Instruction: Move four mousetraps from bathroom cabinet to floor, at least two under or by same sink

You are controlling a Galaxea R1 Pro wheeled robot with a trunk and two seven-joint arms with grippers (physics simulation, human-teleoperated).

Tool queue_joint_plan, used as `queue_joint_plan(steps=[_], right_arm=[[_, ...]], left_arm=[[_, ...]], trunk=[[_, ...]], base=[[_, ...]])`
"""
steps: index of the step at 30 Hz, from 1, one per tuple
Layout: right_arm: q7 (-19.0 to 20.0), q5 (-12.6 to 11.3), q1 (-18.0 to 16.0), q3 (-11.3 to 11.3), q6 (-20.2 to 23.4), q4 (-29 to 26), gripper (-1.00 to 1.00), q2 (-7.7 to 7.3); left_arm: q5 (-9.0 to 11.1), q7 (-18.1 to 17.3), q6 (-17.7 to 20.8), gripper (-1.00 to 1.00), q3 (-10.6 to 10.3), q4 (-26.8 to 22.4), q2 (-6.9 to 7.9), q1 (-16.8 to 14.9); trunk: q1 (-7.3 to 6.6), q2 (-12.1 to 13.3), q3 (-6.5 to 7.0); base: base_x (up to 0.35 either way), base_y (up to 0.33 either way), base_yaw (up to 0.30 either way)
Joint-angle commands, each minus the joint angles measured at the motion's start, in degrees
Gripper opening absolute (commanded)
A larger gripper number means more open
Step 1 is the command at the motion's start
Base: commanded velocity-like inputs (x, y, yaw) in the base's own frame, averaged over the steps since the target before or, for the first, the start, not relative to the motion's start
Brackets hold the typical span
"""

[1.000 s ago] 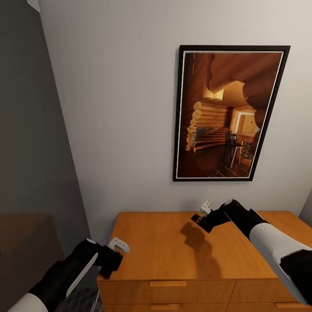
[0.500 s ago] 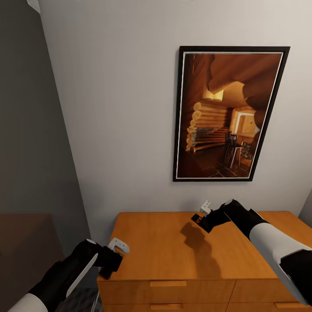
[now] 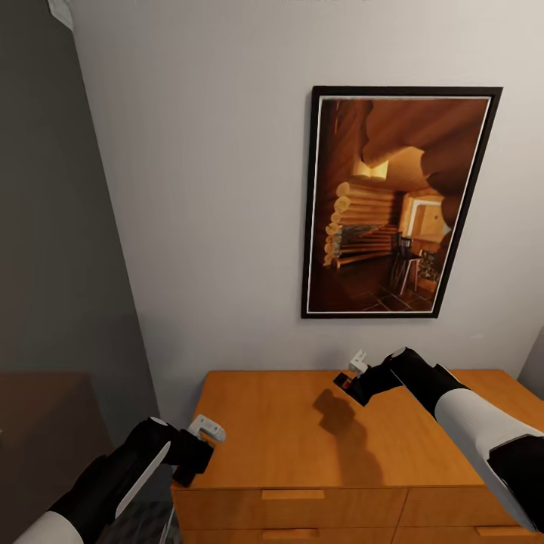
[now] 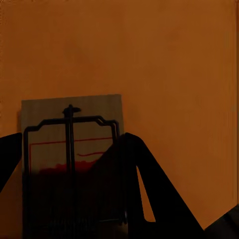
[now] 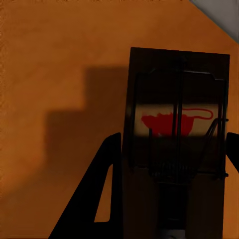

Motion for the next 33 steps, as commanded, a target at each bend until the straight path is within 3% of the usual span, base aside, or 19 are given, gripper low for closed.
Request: queue_joint_plan(steps=[1,12,33], right_arm=[[0.5,0.2,0.0,0.0,0.4,-0.1,-1.00,-0.03],[0.5,0.2,0.0,0.0,0.4,-0.1,-1.00,-0.03],[0.5,0.2,0.0,0.0,0.4,-0.1,-1.00,-0.05]], left_arm=[[0.4,0.3,0.3,-1.00,-0.1,0.0,0.06,0.0],[0.5,0.3,0.2,-1.00,-0.1,0.0,0.07,0.0],[0.3,0.3,0.2,-1.00,-0.1,0.0,0.00,0.0]], trunk=[[-0.20,0.4,0.16],[-2.62,4.8,2.13],[-2.62,4.8,2.13]], base=[[0.000,0.000,0.000],[0.000,0.000,0.000],[0.000,0.000,0.000]])
